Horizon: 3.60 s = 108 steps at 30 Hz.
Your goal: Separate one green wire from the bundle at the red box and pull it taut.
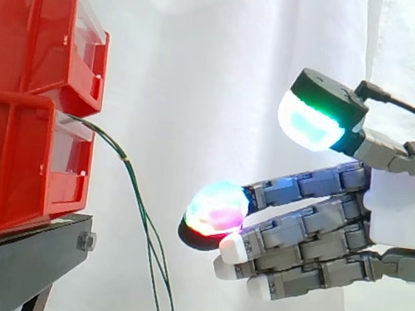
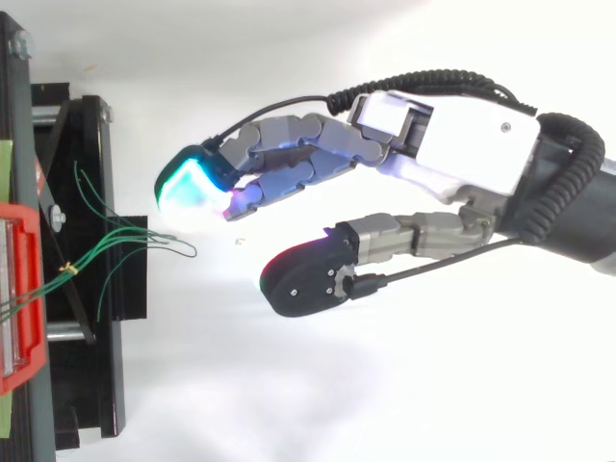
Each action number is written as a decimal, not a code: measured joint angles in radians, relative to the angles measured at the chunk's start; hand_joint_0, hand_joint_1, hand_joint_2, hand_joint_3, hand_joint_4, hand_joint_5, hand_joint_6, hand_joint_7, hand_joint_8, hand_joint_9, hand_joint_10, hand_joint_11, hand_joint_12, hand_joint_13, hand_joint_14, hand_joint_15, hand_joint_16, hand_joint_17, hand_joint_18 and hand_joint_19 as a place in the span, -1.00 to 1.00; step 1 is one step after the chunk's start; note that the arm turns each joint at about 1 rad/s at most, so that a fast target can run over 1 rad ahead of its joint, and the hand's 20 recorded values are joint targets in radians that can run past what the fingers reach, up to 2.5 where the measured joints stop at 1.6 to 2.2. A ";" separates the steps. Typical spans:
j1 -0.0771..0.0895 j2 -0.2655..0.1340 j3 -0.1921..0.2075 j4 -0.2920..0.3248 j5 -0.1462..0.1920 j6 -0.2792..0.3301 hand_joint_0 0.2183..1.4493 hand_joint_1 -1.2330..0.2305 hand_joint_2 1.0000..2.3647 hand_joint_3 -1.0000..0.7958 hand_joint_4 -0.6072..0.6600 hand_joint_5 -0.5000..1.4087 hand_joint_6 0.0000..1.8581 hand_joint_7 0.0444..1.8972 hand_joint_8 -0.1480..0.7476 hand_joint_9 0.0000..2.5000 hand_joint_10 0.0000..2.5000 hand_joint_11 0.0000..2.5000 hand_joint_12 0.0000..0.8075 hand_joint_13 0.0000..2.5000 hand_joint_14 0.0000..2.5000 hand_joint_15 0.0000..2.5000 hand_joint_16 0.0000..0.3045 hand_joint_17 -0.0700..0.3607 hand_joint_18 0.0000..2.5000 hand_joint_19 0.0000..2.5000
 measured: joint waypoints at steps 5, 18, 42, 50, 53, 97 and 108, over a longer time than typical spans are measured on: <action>-0.001 -0.015 0.003 0.031 0.005 -0.006 -0.48 -0.03 -1.00 -0.43 0.42 -0.68 -0.46 -0.31 -0.03 -0.45 -1.00 -0.90 -0.28 -0.59 -1.00 -0.99 -0.71 -0.22 -0.62 -0.90; -0.004 -0.088 0.093 0.018 0.033 -0.017 -0.47 -0.03 -1.00 -0.43 0.44 -0.67 -0.46 -0.31 -0.03 -0.45 -1.00 -0.90 -0.28 -0.59 -1.00 -0.98 -0.71 -0.22 -0.62 -0.89; 0.007 -0.203 0.213 0.049 0.020 -0.018 -0.46 -0.02 -1.00 -0.44 0.53 -0.62 -0.46 -0.11 -0.02 -0.41 -1.00 -0.86 -0.25 -0.57 -1.00 -0.95 -0.70 -0.20 -0.58 -0.84; 0.017 -0.203 0.213 0.039 0.019 -0.035 -0.46 -0.03 -1.00 -0.44 0.53 -0.61 -0.46 -0.05 -0.03 -0.40 -1.00 -0.85 -0.25 -0.56 -1.00 -0.95 -0.70 -0.20 -0.57 -0.83; 0.021 -0.203 0.213 0.030 0.020 -0.055 -0.45 -0.03 -1.00 -0.44 0.52 -0.60 -0.46 -0.03 -0.03 -0.39 -1.00 -0.84 -0.25 -0.56 -1.00 -0.94 -0.70 -0.21 -0.57 -0.83; 0.026 -0.159 0.262 -0.122 0.016 -0.104 -0.39 -0.06 -0.99 -0.39 0.49 -0.58 -0.46 0.09 -0.02 -0.36 -1.00 -0.82 -0.27 -0.53 -1.00 -0.93 -0.71 -0.22 -0.54 -0.81; 0.041 -0.159 0.264 -0.072 0.018 -0.149 -0.34 -0.12 -0.98 -0.29 0.30 -0.57 -0.42 0.38 -0.02 -0.35 -0.99 -0.79 -0.27 -0.52 -1.00 -0.92 -0.71 -0.22 -0.53 -0.81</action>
